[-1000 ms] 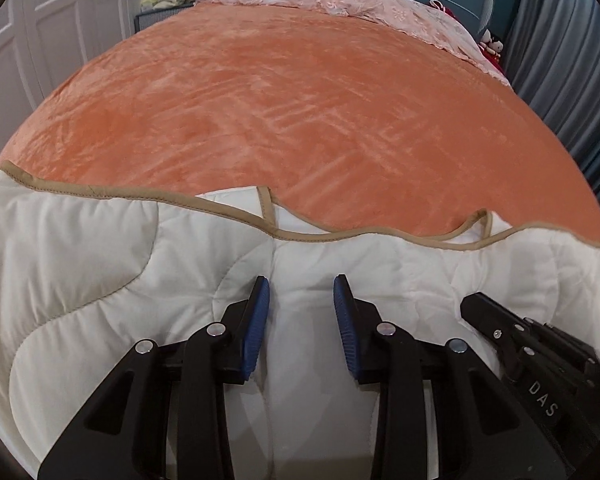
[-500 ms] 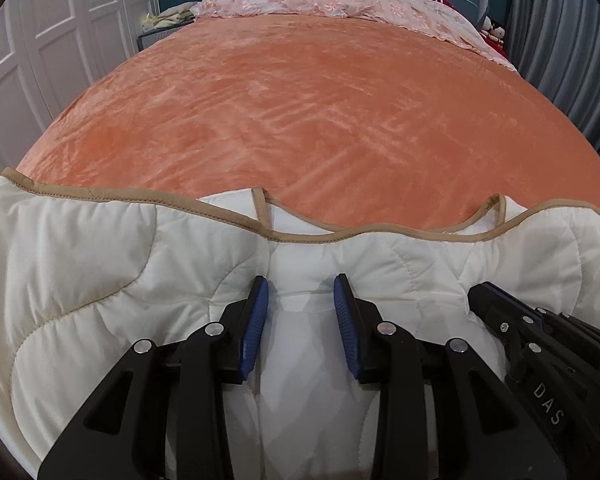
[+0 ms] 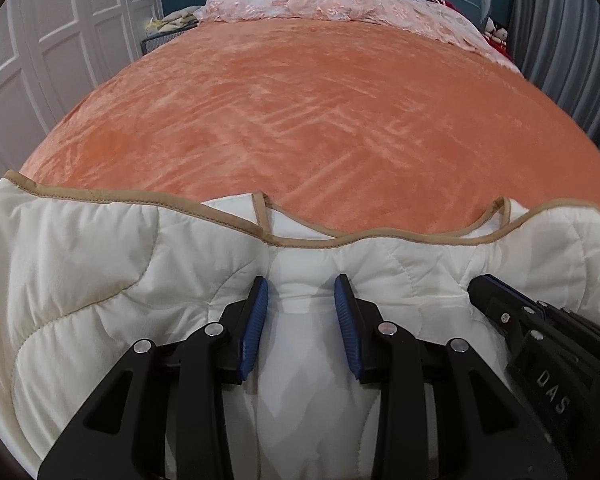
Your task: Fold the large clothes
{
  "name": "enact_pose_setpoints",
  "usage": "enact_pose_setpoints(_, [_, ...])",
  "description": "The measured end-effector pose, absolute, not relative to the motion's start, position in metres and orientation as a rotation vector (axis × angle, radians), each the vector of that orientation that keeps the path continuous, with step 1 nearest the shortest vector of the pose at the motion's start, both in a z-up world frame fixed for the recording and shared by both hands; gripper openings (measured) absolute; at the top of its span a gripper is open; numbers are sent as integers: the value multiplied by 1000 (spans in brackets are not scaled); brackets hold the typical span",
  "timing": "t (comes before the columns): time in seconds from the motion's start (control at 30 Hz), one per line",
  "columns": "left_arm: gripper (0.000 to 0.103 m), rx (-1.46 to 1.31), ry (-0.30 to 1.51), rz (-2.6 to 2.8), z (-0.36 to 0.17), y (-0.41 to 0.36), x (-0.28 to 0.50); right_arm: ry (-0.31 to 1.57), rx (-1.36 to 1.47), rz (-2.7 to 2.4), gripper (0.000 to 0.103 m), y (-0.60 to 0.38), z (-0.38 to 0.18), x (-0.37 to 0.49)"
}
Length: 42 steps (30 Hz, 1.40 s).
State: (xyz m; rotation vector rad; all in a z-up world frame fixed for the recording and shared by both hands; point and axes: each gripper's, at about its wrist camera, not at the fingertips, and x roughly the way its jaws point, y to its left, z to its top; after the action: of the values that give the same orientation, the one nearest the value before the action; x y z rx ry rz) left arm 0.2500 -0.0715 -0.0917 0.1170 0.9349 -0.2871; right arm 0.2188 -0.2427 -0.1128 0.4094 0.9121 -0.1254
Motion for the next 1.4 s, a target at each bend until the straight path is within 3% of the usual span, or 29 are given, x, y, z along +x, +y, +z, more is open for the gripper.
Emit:
enact_pose_setpoints(0.13, [34,-14,945,-236,-67,-36,256,842,438,-287,0,-264,-87,202])
enact_pose_setpoints(0.17, [35,-44,935,-200,-58,-21,255,811,453,-334,6,-270,-77,193])
enact_pose_setpoints(0.2, [43,-71,937,-174,-49,-3,255,782,462,-366,13,-276,-67,182])
enact_pose_setpoints(0.3, [61,-127,938,-148,-29,42,243,771,452,-295,13,-271,-42,154])
enact_pose_setpoints(0.37, [64,-158,933,-125,-17,77,222,788,403,-221,13,-250,-31,139])
enact_pose_setpoints(0.43, [78,-185,948,-78,-13,103,200,820,354,-120,13,-217,-26,123])
enact_pose_setpoints(0.77, [82,-441,1047,-18,-42,191,117,986,336,28,13,-136,-66,92])
enact_pose_setpoints(1.07, [82,-598,1100,-147,-75,170,131,989,400,26,4,-146,-89,90])
enact_pose_setpoints(1.23, [34,-523,1071,-170,-52,153,127,991,429,17,2,-149,-71,68])
enact_pose_setpoints(1.3, [25,-481,1035,-183,-35,149,122,989,404,-1,0,-150,-67,54])
enact_pose_setpoints(1.4, [21,-428,960,-230,0,134,108,1012,415,-5,0,-150,-77,47])
